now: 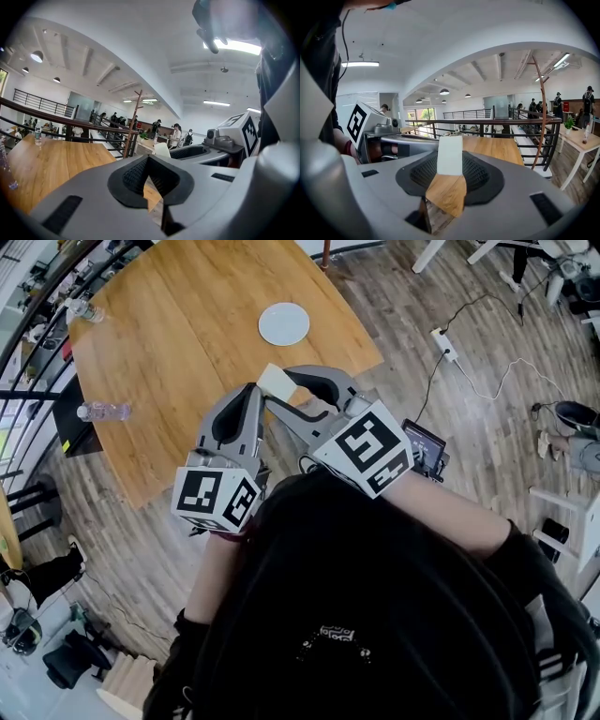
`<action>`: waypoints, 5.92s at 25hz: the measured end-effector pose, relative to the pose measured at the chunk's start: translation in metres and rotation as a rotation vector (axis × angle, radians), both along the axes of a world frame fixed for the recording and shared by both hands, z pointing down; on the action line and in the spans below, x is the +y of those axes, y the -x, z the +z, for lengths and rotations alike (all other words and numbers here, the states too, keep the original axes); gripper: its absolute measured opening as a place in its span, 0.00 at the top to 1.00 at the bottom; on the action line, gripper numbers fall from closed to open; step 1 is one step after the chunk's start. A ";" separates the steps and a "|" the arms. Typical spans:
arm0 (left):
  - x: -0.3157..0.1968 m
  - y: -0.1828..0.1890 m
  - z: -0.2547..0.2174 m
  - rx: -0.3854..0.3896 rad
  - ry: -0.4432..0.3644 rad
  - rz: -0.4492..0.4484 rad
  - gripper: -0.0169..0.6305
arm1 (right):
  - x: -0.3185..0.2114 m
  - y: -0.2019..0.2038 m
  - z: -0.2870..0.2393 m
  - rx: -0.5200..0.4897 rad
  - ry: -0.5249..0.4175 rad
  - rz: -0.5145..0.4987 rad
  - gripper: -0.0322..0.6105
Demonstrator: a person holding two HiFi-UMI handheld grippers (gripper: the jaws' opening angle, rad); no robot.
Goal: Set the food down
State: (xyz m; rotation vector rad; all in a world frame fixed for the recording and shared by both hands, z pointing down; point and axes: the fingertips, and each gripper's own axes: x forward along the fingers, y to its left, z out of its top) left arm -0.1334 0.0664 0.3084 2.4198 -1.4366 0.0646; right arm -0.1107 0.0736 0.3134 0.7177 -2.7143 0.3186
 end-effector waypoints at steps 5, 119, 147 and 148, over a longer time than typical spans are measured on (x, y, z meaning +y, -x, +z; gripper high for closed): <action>0.000 0.001 0.002 0.025 0.001 -0.019 0.97 | 0.000 0.001 0.002 0.014 -0.002 -0.009 0.68; -0.198 0.048 0.046 0.001 0.203 -0.131 0.97 | -0.208 0.029 0.069 0.027 0.175 -0.073 0.68; -0.195 0.063 0.066 -0.016 0.268 -0.166 0.97 | -0.224 0.025 0.145 0.128 0.295 -0.007 0.68; -0.194 0.063 0.067 -0.017 0.270 -0.165 0.97 | -0.224 0.025 0.147 0.133 0.297 -0.005 0.68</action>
